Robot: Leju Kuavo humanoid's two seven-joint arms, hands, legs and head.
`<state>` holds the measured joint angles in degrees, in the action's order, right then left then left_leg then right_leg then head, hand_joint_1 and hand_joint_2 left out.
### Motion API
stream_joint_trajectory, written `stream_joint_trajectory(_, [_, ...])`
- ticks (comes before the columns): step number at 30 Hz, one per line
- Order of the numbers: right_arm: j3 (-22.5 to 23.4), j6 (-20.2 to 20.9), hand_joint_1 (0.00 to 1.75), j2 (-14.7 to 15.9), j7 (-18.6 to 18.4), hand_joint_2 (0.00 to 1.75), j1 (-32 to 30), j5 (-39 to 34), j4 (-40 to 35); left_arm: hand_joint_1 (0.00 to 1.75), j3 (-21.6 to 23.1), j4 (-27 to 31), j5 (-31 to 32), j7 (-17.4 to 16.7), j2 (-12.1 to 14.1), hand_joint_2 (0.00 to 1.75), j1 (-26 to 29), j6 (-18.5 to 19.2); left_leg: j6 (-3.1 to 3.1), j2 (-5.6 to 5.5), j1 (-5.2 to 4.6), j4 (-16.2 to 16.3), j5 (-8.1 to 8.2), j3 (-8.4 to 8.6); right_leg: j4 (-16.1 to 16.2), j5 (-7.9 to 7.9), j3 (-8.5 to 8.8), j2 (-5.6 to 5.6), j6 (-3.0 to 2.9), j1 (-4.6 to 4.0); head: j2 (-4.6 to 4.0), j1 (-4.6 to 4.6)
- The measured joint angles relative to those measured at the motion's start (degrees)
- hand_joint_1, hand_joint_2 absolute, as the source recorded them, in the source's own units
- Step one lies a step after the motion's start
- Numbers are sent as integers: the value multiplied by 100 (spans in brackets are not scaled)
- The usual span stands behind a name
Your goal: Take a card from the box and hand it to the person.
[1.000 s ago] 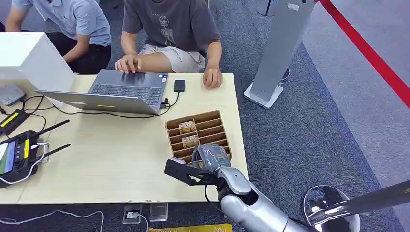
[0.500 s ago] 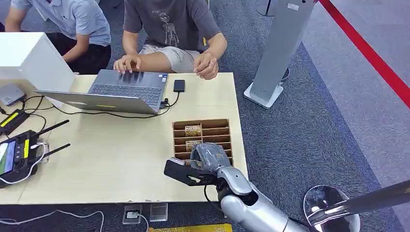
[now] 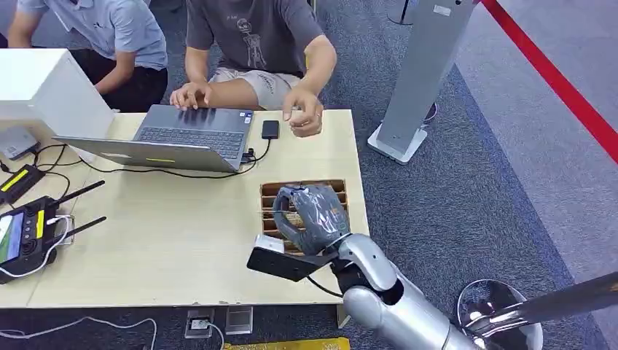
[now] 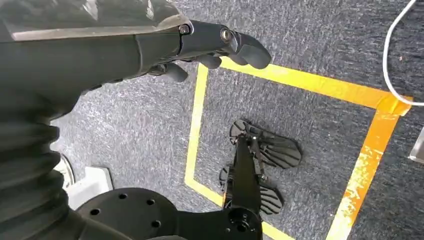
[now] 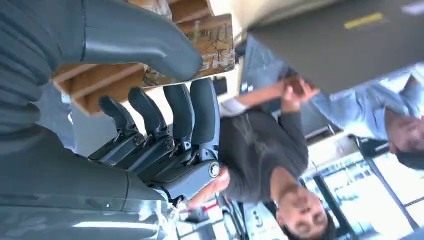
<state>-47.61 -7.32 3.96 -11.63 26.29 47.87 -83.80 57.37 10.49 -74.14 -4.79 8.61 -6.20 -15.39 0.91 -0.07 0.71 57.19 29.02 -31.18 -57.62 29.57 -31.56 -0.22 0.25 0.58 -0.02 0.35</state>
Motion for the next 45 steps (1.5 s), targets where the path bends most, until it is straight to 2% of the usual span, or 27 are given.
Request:
stream_joint_trajectory(4, [120,15,155,28,70,175,325,77,105,0,2,0,99,15,0,175,-2,68,1,0,0,0,-1,-1,-1,-2,1,0,-2,0,0,-2])
stream_joint_trajectory(8, [247,-52,155,-13,422,175,897,-135,694,0,9,0,219,70,0,175,-5,171,1,-1,0,0,-6,-2,-2,-3,2,-2,-2,0,0,0])
stream_joint_trajectory(10, [313,-136,155,-79,558,175,1239,-289,1116,0,26,0,263,101,2,175,-10,215,1,-1,0,0,-6,-2,-3,-5,0,-1,-2,0,0,-2])
stream_joint_trajectory(16, [577,-546,155,-269,955,175,2406,-621,3000,0,48,0,302,173,4,175,-15,256,-2,-4,-1,1,-8,-6,-4,-7,-2,-4,-1,0,0,2])
stream_joint_trajectory(20, [628,-544,155,-374,990,175,3048,-599,4009,0,55,0,278,159,37,175,-16,236,-2,-3,0,2,-8,-6,-4,-7,-2,-5,-1,0,0,2])
stream_joint_trajectory(24, [625,-549,155,-474,890,175,3327,-446,4636,0,81,0,269,87,66,175,-16,230,-2,-3,0,2,-8,-5,-4,-7,-2,-4,-1,0,0,-2])
stream_joint_trajectory(25, [621,-559,0,-507,883,175,3362,-392,4795,0,85,0,269,83,70,175,-17,232,-2,-4,0,2,-8,-6,-4,-7,-2,-4,-1,0,0,0])
stream_joint_trajectory(38, [544,-787,0,-702,990,175,3410,-324,5403,0,133,-2,295,138,103,175,-18,332,-2,-3,0,2,-8,-5,-4,-7,-4,-3,-1,0,0,-4])
stream_joint_trajectory(45, [634,-885,0,-695,1255,175,3396,-879,5331,0,149,0,203,122,111,175,-15,319,-2,-2,0,2,-8,-4,-4,-8,-4,-2,-2,0,0,0])
